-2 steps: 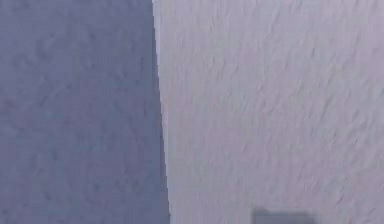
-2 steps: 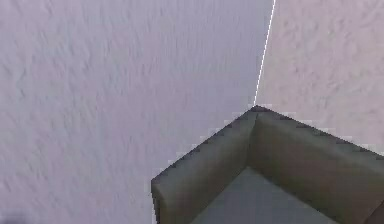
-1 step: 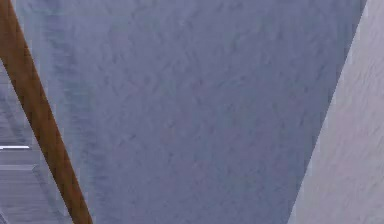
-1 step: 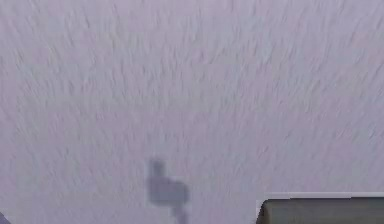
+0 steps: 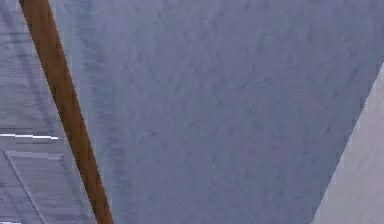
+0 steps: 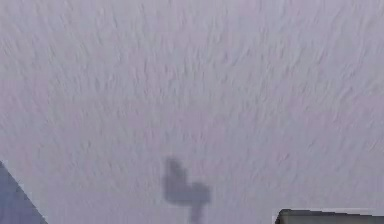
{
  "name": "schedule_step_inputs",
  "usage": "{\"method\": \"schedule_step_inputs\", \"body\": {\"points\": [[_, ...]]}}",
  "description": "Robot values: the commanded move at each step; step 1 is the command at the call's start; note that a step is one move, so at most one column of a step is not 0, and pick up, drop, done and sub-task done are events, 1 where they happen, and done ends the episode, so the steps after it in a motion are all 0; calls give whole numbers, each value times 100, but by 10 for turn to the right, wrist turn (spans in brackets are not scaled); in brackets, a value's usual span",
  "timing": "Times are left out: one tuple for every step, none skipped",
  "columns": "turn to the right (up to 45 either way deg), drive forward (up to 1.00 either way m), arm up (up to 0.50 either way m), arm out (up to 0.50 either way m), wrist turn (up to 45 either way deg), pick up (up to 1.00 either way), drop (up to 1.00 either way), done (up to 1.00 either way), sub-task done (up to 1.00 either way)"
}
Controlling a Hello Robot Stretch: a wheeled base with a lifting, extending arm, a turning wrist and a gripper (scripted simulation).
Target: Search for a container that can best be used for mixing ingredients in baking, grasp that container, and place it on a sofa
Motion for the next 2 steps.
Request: {"method": "schedule_step_inputs", "body": {"points": [[0,25,0,0,0,0,0,0,0],[-450,0,0,0,0,0,0,0,0]]}}
